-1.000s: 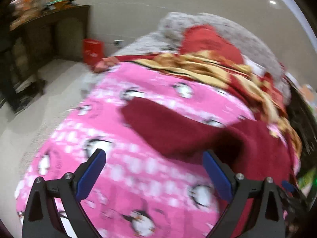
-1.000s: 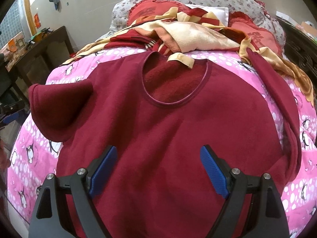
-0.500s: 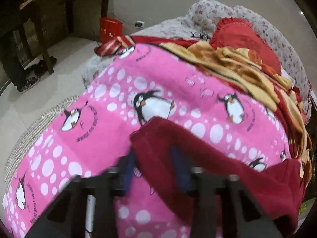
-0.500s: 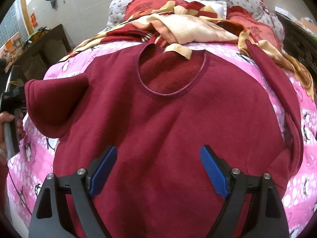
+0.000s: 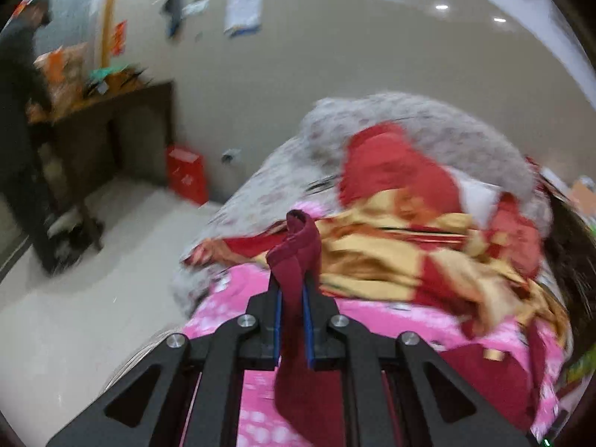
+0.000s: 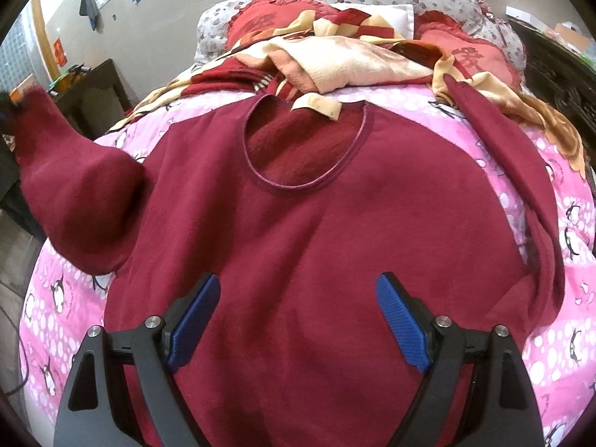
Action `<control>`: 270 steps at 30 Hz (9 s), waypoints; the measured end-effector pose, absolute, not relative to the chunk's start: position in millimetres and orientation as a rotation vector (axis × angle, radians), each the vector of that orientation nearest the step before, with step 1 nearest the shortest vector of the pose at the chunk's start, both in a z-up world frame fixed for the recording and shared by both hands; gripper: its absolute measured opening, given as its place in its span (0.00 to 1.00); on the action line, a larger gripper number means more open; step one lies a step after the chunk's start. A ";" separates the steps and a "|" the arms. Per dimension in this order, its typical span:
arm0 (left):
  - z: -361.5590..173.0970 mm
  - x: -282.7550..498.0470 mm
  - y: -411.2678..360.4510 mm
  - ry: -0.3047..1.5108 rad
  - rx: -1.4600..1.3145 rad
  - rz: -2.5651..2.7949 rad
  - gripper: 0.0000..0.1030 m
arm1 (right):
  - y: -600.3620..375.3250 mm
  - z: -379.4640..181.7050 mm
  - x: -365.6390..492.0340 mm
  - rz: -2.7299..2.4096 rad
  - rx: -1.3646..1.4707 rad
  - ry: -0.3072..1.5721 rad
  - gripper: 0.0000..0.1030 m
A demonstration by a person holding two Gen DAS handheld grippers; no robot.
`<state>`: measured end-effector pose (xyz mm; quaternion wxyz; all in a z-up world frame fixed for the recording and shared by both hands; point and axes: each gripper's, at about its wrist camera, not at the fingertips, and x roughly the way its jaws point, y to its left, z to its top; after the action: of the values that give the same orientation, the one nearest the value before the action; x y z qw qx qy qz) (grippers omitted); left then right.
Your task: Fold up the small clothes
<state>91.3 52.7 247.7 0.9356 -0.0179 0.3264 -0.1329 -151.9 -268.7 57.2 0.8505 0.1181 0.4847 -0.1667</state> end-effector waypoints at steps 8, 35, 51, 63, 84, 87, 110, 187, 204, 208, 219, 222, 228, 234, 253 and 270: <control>246.7 0.5 -79.3 0.683 0.090 -0.649 0.09 | -303.1 79.8 -174.9 -0.441 0.267 0.972 0.97; 127.9 -68.0 -73.9 0.784 0.203 -0.594 0.86 | -346.7 109.6 -212.9 -0.379 0.334 0.851 0.94; 61.3 -60.7 -41.0 0.953 0.144 -0.509 0.85 | -337.9 79.6 -165.0 -0.367 0.169 0.935 0.20; 37.5 -53.0 -28.0 1.004 0.095 -0.451 0.85 | -347.4 82.7 -173.4 -0.433 0.160 0.980 0.51; 20.6 -44.1 0.1 1.019 -0.013 -0.435 0.85 | -230.8 96.6 -87.3 -0.046 0.081 0.930 0.60; 18.8 -44.8 0.6 1.011 -0.014 -0.438 0.85 | -221.0 93.8 -74.4 0.005 0.089 0.932 0.60; 14.2 -44.6 6.4 0.981 -0.034 -0.484 0.87 | -173.2 18.1 8.5 0.221 -0.051 1.103 0.44; 70.0 -35.5 -41.4 0.930 0.122 -0.417 0.87 | -487.8 125.2 -157.3 -0.337 0.328 0.798 0.20; 112.7 -30.3 11.2 0.845 0.012 -0.359 0.87 | -275.5 181.7 -92.5 0.677 0.172 0.918 0.20; 106.6 -25.3 18.1 0.865 -0.009 -0.353 0.87 | -251.3 80.7 -32.7 0.576 0.134 1.138 0.20; 89.3 -11.0 -40.6 0.869 0.082 -0.462 0.87 | -339.6 66.9 -52.5 0.106 0.338 0.984 0.49; 83.6 -1.2 -63.5 0.868 0.110 -0.475 0.87 | -350.2 92.1 -99.0 0.053 0.296 0.936 0.49; 72.5 24.7 -91.4 0.893 0.143 -0.452 0.87 | -363.0 107.6 -205.7 -0.091 0.179 0.924 0.49; 68.0 36.8 -106.5 0.941 0.105 -0.484 0.41 | -340.7 72.1 -228.1 -0.140 0.050 1.022 0.49; 57.1 -6.3 -75.6 1.038 0.153 -0.491 0.16 | -368.7 89.6 -278.3 -0.130 0.328 0.946 0.44; 41.8 -11.9 -76.0 1.052 0.145 -0.456 0.21 | -424.2 79.2 -217.0 -0.321 0.424 0.802 0.29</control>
<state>-11.9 -76.0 41.8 0.8377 0.0687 0.4970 -0.2155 -217.0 -424.2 79.2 0.8864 0.2040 0.3858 -0.1545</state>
